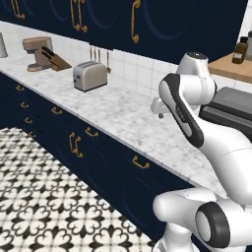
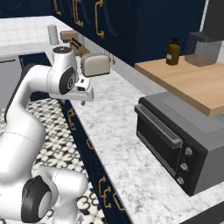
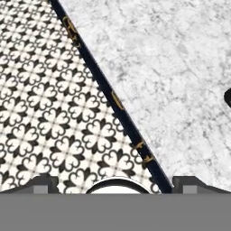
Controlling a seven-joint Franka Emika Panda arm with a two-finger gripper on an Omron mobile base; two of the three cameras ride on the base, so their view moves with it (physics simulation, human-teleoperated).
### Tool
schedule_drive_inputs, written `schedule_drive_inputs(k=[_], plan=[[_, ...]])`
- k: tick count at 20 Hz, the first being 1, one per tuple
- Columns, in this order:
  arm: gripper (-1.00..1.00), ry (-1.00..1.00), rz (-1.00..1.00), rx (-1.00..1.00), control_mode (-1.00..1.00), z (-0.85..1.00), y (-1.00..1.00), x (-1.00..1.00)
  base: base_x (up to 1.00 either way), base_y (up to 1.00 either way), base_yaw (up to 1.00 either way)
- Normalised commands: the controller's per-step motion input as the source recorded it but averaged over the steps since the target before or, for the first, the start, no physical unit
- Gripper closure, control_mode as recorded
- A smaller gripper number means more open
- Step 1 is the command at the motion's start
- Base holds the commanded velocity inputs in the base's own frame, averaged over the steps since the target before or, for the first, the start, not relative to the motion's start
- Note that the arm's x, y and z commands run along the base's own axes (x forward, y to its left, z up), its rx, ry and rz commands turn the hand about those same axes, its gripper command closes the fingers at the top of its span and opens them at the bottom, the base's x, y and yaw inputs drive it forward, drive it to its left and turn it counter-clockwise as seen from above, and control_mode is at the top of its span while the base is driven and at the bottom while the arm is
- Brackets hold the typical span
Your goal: Take a straw from the drawer in front and place it inside the glass cup on the dining counter.
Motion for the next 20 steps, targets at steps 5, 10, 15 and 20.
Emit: schedule_drive_inputs(k=[5,10,15,20], plan=[[-1.00,0.00,0.00,0.00,1.00,0.00,0.00,0.00,-0.09,-0.47,0.15],[-1.00,0.00,0.00,0.00,-1.00,-0.04,-0.01,0.00,0.00,-0.17,0.01],[-1.00,-0.05,0.00,-0.28,-1.00,-0.40,0.77,-0.01,0.00,0.00,0.00],[-1.00,-0.04,0.00,-0.38,-1.00,-0.73,0.83,0.06,0.00,0.00,0.00]])
